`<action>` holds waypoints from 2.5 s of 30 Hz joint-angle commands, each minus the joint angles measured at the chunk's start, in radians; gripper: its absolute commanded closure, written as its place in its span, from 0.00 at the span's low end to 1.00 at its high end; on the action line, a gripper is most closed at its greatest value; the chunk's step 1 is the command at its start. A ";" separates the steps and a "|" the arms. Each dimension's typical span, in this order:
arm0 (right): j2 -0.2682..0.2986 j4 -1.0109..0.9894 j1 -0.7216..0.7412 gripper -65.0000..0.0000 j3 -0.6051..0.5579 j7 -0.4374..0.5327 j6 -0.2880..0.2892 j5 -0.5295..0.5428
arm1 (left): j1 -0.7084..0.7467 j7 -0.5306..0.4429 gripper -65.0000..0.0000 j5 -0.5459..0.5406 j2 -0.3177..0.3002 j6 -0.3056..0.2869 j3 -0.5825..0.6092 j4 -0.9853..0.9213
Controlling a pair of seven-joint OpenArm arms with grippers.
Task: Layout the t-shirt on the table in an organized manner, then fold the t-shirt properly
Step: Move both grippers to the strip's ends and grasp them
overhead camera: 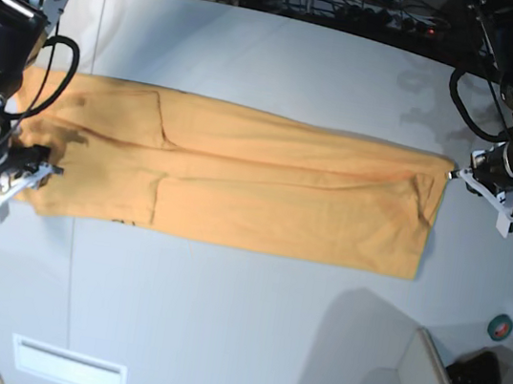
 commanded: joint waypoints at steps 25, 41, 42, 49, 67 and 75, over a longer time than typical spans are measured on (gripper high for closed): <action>-0.048 0.223 -0.082 1.00 0.006 -0.054 0.012 0.010 | -0.014 -0.016 1.00 -0.001 -0.020 0.000 -0.002 0.012; -0.142 0.518 -0.216 1.00 0.006 -0.267 0.012 0.010 | -0.014 -0.016 1.00 -0.001 -0.021 0.000 -0.001 0.012; -0.142 0.506 -0.216 1.00 0.006 -0.272 0.012 0.010 | -0.014 -0.016 1.00 -0.001 -0.021 0.000 0.001 0.012; -0.146 0.495 -0.224 0.98 0.005 -0.336 0.012 0.010 | -0.012 -0.016 1.00 0.000 -0.021 0.000 0.004 0.013; -0.077 0.120 -0.036 1.00 0.006 0.009 0.012 0.009 | -0.147 -0.028 1.00 -0.001 0.085 0.000 0.139 -0.042; -0.068 0.073 -0.075 1.00 0.005 0.041 0.012 0.009 | -0.187 -0.223 1.00 0.002 0.079 0.040 0.150 -0.283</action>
